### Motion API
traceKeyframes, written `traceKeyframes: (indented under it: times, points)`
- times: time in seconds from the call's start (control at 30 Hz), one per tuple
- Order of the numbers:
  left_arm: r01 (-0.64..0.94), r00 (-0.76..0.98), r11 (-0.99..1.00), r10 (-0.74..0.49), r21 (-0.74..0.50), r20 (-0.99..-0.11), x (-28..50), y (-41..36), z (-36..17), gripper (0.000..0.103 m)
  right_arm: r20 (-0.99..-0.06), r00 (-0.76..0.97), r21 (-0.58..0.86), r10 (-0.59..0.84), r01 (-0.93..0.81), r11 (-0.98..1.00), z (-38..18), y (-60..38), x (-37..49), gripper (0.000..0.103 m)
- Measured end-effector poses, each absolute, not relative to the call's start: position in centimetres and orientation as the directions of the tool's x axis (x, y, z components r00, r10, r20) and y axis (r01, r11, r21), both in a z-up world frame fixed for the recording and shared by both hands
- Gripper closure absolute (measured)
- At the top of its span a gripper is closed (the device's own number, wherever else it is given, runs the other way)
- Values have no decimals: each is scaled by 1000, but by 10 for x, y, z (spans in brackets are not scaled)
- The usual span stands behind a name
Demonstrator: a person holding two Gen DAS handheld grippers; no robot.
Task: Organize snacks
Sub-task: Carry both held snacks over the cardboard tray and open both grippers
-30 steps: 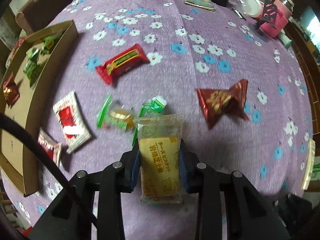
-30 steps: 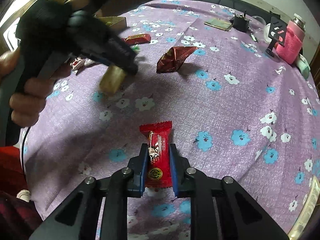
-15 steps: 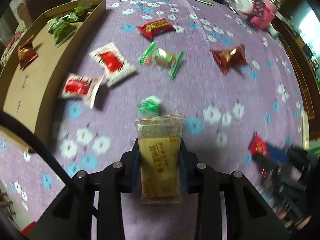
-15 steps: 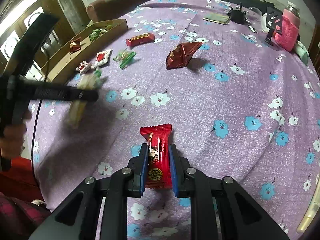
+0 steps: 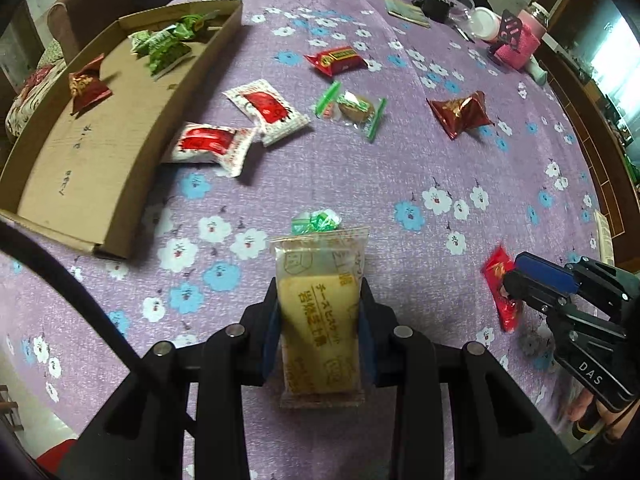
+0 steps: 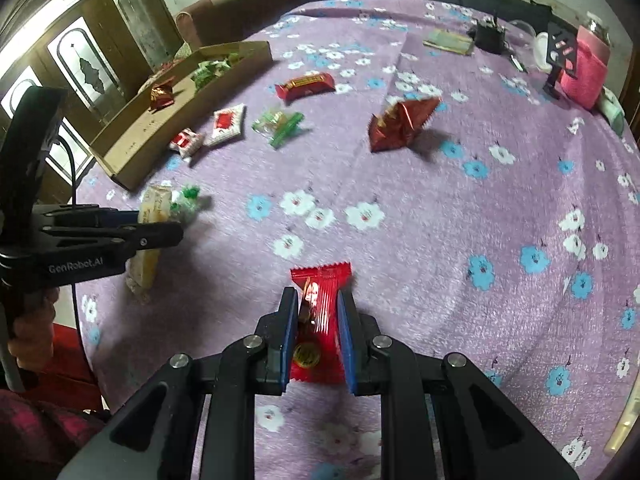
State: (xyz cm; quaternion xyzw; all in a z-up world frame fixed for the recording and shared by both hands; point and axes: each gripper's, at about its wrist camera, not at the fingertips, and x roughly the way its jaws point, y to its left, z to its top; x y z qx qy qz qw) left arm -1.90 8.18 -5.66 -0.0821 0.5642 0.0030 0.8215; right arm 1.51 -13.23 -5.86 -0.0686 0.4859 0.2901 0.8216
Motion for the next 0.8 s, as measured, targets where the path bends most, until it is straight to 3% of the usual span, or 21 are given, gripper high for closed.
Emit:
traceKeyframes:
  times: [0.43,0.53,0.8]
  points:
    - [-94,360,985,-100,-143,-927,-24,92,-62,67,-892,323,76,317,-584,808,-75,-121,12,81]
    - [-84,357,987,-101,-140,-929,-24,90,-63,67,-899,341,15,276,-604,797,-74,-112,9,87]
    - [-62,366,987,-113,-146,-924,-27,85,-57,67,-869,361,62,338,-599,799,-48,-114,1,87]
